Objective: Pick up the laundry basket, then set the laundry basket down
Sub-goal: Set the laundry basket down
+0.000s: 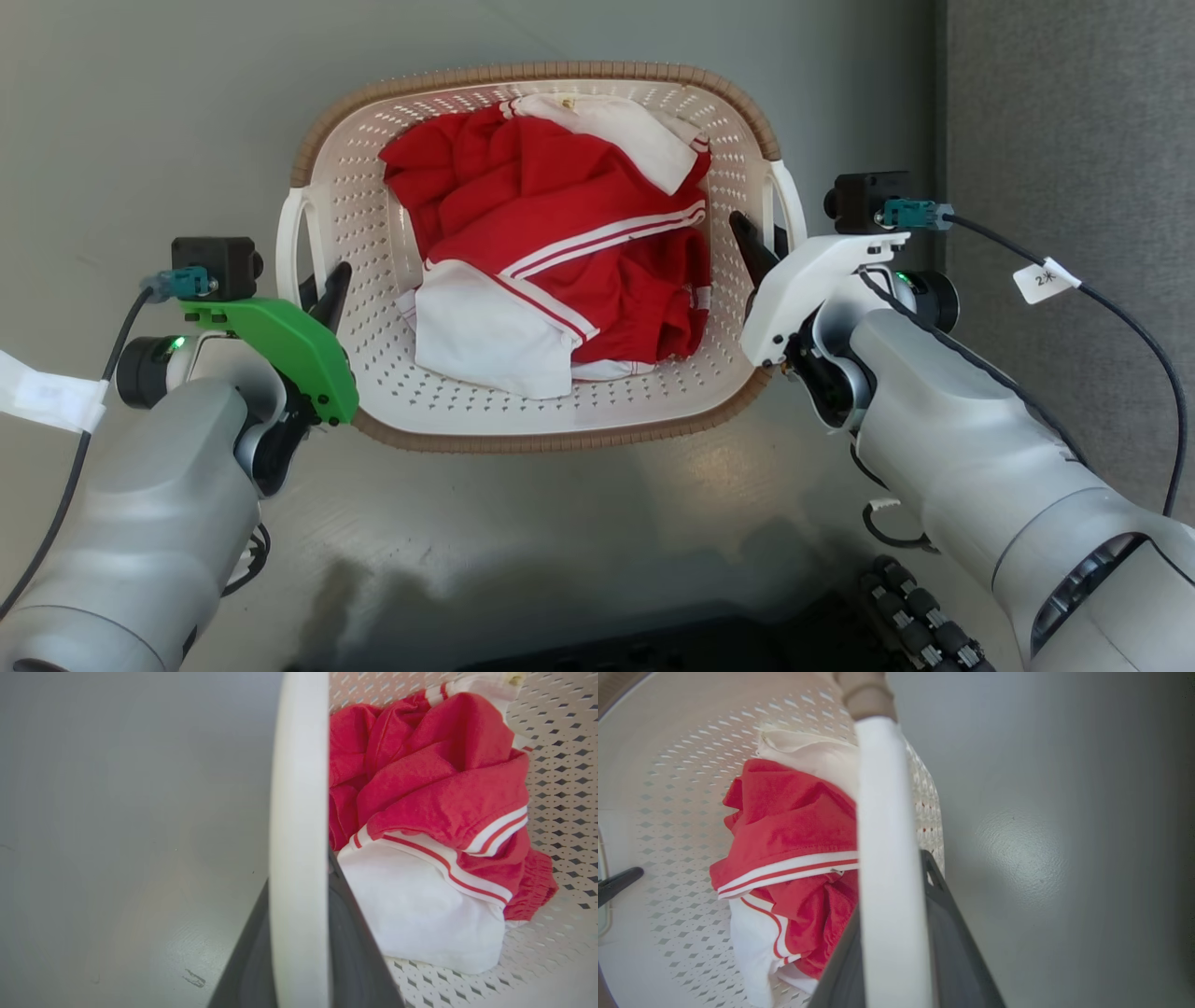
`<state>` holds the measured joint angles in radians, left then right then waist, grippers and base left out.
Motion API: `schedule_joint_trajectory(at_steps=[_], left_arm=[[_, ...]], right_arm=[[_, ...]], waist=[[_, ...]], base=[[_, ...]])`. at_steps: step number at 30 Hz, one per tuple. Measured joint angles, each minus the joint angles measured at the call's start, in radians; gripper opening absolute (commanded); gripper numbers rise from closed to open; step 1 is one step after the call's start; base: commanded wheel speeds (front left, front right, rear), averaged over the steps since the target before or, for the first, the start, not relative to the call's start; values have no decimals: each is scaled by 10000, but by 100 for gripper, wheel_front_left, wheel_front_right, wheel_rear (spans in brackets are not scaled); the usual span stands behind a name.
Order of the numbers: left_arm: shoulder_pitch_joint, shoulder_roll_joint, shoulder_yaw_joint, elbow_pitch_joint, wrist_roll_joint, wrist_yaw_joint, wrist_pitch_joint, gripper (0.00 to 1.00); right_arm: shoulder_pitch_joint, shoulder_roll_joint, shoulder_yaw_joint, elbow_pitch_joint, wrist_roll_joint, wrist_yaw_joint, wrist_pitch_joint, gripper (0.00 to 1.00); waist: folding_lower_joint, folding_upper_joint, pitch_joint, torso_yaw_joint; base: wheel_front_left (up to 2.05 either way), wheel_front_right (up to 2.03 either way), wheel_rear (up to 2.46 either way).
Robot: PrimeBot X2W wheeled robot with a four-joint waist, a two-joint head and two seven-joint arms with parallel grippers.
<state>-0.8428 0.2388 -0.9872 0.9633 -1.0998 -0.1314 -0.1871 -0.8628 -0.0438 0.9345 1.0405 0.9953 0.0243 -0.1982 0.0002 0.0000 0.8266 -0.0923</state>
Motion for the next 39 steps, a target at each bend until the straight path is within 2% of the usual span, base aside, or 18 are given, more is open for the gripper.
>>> schedule_joint_trajectory(at_steps=[12,21,22,23,24,25,26,39], left_arm=[[-461,52,-171,25,33,0,-167,0],[-563,52,-318,86,33,0,-224,0],[-563,52,-318,86,33,0,-224,39],[-565,50,-345,94,33,0,-232,100],[-567,50,-376,105,33,-4,-253,100],[-574,52,-408,100,33,-6,-270,100],[-578,61,-430,125,31,-6,-299,100],[-596,192,-600,255,-25,-6,-337,100]], right_arm=[[-337,-10,84,8,240,-63,-219,0],[-352,-10,138,23,447,-75,-305,0],[-352,-10,138,23,447,-75,-305,0],[-353,-10,151,33,454,-77,-309,0],[-355,-15,169,54,474,-88,-309,42],[-355,-27,184,88,514,-86,-303,61],[-355,-61,180,119,591,-77,-301,100],[-358,-169,389,153,901,-38,-303,100]], waist=[[-1,0,800,71],[-1,0,1012,65],[-1,0,1012,65],[-1,0,1018,65],[-1,0,1022,63],[-1,0,1024,61],[-1,0,1024,60],[-2,0,912,64]], base=[[0,0,0],[0,0,0],[0,0,0],[0,0,0],[0,0,0],[0,0,0],[0,0,0],[0,0,0]])
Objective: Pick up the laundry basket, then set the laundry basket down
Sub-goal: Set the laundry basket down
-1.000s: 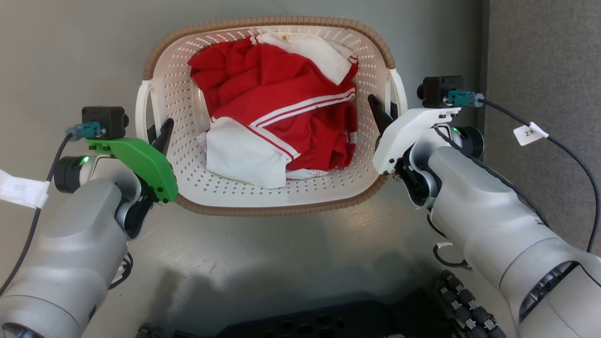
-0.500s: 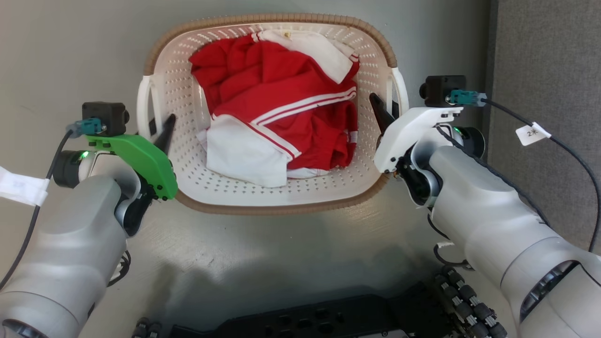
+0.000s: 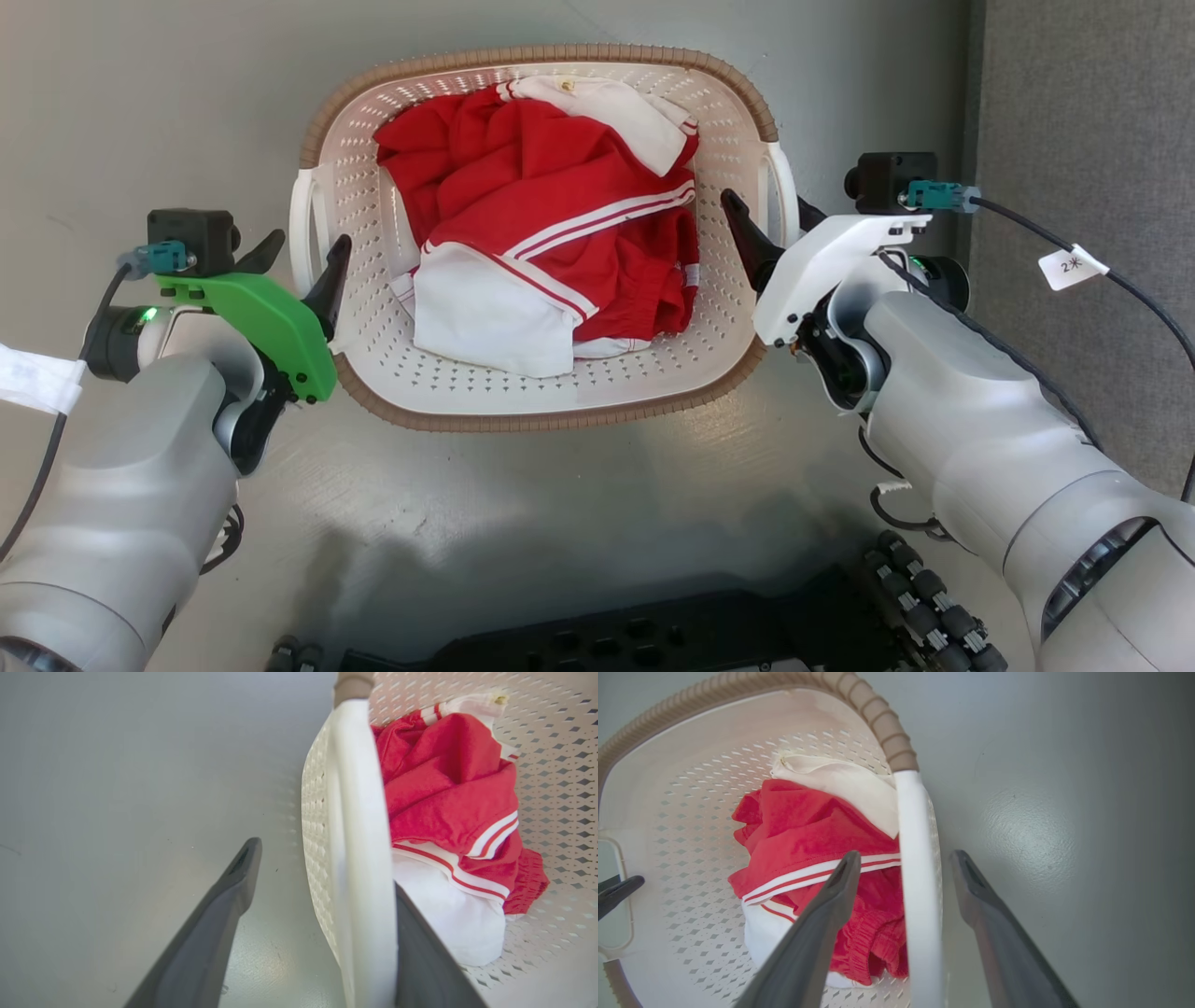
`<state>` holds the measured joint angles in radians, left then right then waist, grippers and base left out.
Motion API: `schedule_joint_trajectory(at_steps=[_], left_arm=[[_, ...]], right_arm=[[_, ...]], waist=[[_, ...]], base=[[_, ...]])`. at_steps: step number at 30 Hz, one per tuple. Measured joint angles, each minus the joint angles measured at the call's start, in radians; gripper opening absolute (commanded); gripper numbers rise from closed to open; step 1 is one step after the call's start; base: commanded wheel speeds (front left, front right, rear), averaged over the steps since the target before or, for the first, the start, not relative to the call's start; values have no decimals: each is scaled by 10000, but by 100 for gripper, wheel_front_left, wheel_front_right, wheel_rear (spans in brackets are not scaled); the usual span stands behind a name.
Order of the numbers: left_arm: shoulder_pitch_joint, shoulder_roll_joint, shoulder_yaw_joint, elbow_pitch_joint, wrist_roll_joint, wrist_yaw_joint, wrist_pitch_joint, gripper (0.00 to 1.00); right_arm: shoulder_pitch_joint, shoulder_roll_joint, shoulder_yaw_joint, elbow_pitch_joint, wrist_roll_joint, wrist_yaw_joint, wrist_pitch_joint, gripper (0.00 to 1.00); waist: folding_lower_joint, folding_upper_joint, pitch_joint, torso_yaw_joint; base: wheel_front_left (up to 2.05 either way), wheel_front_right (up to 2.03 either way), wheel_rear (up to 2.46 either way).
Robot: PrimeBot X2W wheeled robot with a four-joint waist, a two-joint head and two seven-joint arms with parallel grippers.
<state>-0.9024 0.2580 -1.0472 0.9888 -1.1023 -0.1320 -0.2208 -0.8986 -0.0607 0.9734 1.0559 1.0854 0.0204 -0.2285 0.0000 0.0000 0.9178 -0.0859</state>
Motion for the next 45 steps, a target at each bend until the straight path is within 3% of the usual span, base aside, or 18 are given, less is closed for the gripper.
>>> schedule_joint_trajectory(at_steps=[9,17,27,36,45], left_arm=[[24,-2,-199,132,-36,0,-15,100],[67,-276,-324,71,-36,0,-157,100],[239,-201,-48,-207,-230,0,-280,100],[313,268,1101,-897,29,0,-280,100],[1426,441,2437,-1866,792,0,-280,100]], right_arm=[[28,0,100,171,165,19,-59,100],[240,8,71,397,295,234,-136,100],[132,8,2,71,-102,587,-186,100],[26,-71,-972,-629,-926,591,-188,100],[802,-401,-1810,-1634,-2038,539,-190,100]], waist=[[0,0,-391,1],[0,0,-1226,10],[0,0,-2562,-17],[-1,0,-3832,-98],[-1,0,-5270,-73]], base=[[0,0,0],[0,0,0],[0,0,0],[0,0,0],[0,0,0]])
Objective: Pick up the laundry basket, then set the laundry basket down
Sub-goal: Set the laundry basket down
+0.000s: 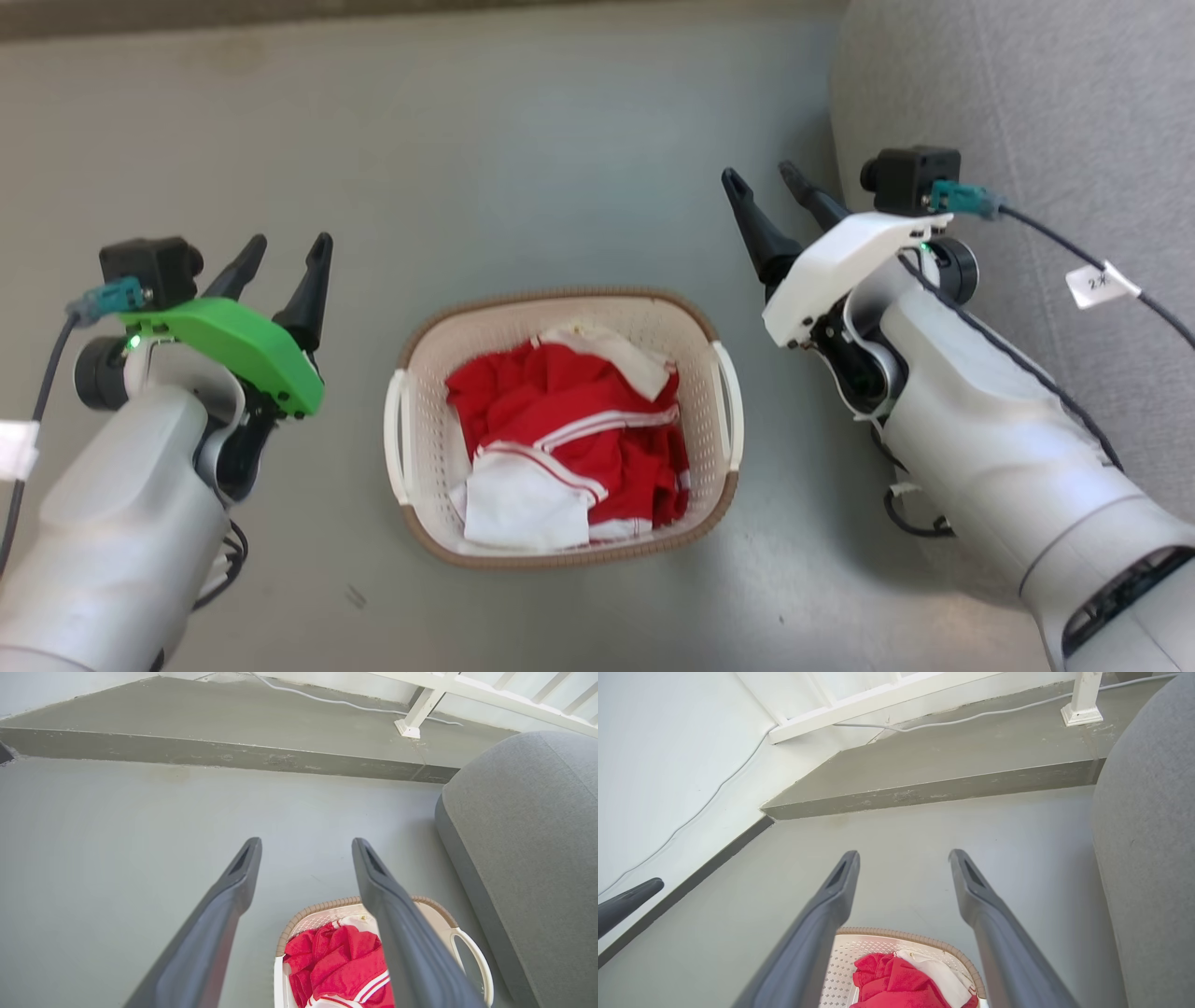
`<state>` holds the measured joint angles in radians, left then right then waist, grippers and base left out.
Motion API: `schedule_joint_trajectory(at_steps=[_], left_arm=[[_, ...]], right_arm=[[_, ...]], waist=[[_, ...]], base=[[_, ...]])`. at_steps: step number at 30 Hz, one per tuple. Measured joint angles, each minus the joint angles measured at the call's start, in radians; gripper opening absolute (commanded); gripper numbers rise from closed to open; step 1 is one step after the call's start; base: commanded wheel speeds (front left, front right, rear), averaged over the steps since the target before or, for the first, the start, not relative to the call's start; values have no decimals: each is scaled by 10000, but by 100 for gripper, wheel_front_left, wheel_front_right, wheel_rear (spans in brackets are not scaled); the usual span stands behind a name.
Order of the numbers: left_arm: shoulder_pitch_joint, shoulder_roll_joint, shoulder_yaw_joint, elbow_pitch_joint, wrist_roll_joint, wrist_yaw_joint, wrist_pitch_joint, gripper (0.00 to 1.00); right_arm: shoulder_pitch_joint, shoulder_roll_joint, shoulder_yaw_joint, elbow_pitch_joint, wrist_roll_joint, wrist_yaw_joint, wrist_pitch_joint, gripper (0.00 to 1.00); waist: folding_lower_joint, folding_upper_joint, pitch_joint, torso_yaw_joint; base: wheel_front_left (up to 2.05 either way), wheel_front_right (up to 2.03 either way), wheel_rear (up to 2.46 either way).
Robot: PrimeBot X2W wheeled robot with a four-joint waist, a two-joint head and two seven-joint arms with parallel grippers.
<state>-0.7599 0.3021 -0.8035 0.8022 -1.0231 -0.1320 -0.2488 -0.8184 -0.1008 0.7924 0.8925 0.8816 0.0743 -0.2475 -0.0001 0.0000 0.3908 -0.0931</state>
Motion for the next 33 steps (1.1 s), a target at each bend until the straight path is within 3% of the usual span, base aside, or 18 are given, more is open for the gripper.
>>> schedule_joint_trajectory(at_steps=[8,11,27,33], left_arm=[[1130,48,1106,-779,727,4,0,100],[1530,31,1471,-1164,1133,33,0,100],[3655,-215,3517,-3463,2468,821,-29,100],[4233,-309,3919,-4054,2821,965,-29,100]], right_arm=[[1045,-219,-612,-888,-909,-188,0,100],[1460,-311,-1150,-1371,-1131,-474,0,100],[3604,-654,-2633,-3747,-2811,-1283,-46,100],[4103,-692,-2869,-4268,-3244,-1379,-46,100]], waist=[[0,0,-1155,19],[0,0,-1588,5],[0,0,-3324,-32],[0,0,-3452,-8]], base=[[0,0,0],[0,0,0],[0,0,0],[0,0,0]])
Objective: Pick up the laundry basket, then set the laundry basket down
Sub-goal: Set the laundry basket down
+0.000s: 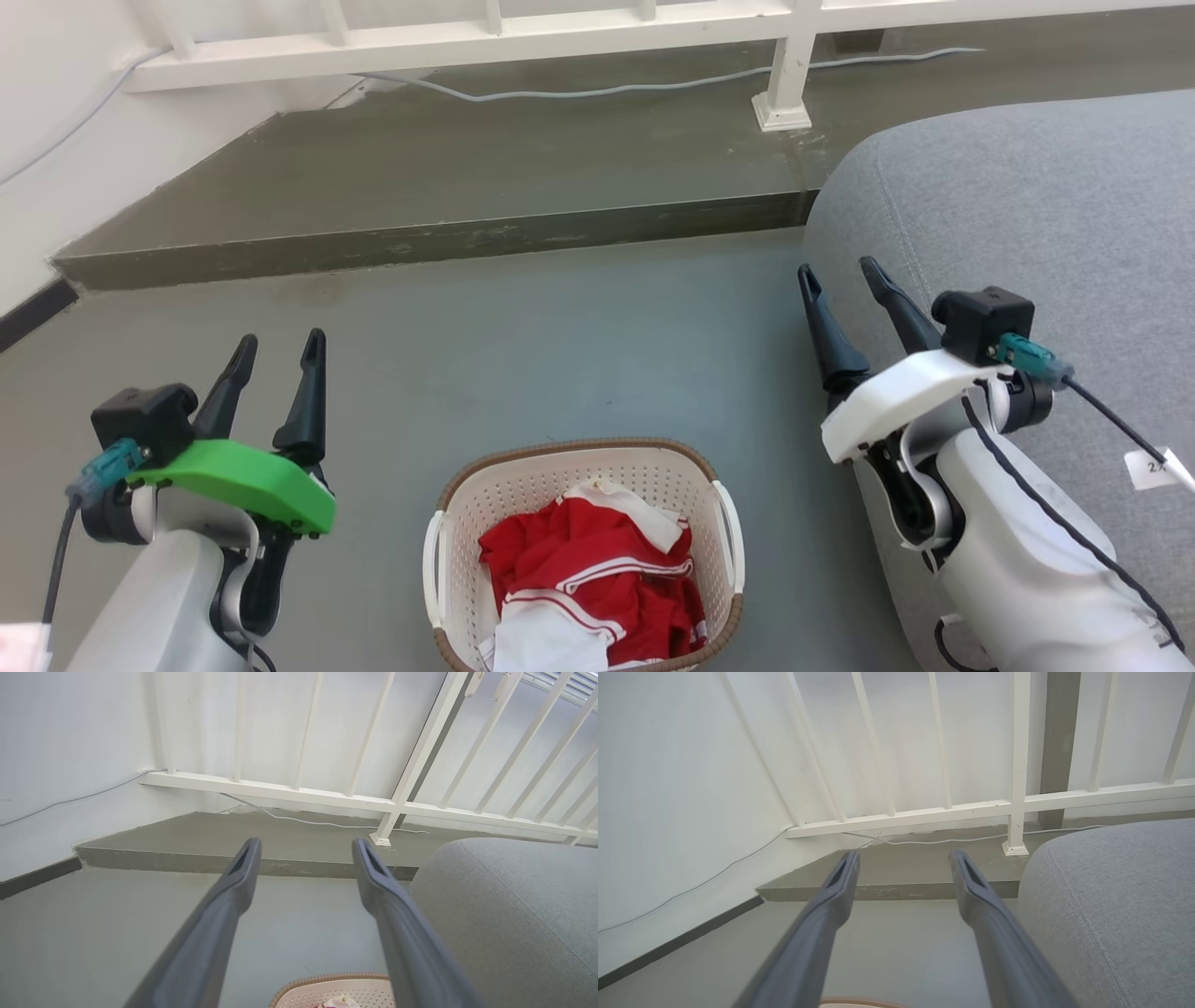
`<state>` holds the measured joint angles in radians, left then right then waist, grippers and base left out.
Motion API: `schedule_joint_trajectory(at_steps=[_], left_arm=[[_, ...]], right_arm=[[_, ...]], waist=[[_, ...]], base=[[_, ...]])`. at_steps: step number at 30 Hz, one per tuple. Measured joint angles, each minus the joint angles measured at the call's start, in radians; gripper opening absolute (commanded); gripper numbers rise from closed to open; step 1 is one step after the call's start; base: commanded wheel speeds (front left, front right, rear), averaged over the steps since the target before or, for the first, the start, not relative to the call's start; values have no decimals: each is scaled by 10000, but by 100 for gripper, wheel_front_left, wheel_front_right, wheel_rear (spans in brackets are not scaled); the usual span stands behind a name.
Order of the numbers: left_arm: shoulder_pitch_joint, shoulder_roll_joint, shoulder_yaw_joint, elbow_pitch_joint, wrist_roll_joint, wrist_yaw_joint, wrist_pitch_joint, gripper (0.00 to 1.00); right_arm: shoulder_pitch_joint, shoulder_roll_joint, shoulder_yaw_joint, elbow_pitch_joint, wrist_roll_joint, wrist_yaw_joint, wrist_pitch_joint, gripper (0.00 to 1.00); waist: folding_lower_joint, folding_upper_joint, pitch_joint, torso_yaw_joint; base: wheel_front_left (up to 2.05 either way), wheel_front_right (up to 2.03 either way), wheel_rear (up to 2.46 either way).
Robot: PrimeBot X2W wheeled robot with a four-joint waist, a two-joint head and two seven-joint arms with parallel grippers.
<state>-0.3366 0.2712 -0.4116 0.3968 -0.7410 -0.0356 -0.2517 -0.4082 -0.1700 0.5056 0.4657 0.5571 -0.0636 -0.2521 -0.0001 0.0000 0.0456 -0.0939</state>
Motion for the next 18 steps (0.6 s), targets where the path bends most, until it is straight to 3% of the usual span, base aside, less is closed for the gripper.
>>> schedule_joint_trajectory(at_steps=[18], left_arm=[[1390,-395,945,-1216,880,-44,0,100]], right_arm=[[1105,109,-579,-988,-754,-84,0,100]], waist=[[0,0,-61,-4]], base=[[0,0,0]])
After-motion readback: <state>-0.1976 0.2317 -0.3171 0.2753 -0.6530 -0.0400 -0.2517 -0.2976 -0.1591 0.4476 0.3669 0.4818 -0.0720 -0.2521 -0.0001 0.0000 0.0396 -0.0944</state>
